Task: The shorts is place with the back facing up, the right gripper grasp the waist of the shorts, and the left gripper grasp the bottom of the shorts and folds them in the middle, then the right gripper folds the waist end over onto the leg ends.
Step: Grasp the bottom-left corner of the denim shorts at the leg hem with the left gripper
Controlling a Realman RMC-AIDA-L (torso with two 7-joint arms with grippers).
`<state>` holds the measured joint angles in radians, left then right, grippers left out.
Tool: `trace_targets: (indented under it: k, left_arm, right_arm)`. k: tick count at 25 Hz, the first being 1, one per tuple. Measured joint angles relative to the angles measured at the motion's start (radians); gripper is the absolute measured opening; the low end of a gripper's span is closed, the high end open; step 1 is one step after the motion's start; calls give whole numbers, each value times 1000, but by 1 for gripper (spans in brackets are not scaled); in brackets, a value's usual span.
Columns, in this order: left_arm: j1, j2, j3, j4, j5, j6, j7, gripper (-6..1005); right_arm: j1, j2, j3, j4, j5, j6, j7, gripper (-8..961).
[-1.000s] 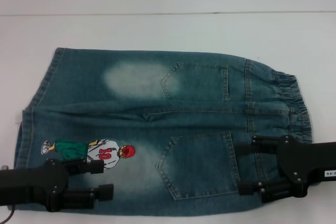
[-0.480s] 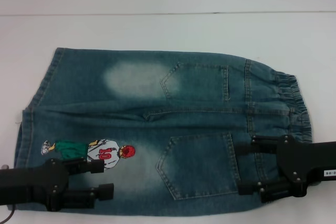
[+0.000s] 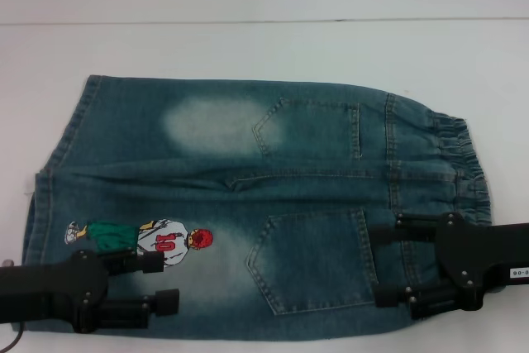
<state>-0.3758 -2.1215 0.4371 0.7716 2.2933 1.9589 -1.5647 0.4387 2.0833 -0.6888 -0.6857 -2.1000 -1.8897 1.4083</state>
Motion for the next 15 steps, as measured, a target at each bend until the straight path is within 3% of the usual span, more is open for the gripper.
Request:
trace_targets:
  k: [15]
  left_arm:
    - [0, 0, 0, 0, 0, 0, 0, 872]
  right_arm:
    - [-1, 1, 0, 0, 0, 0, 0, 947]
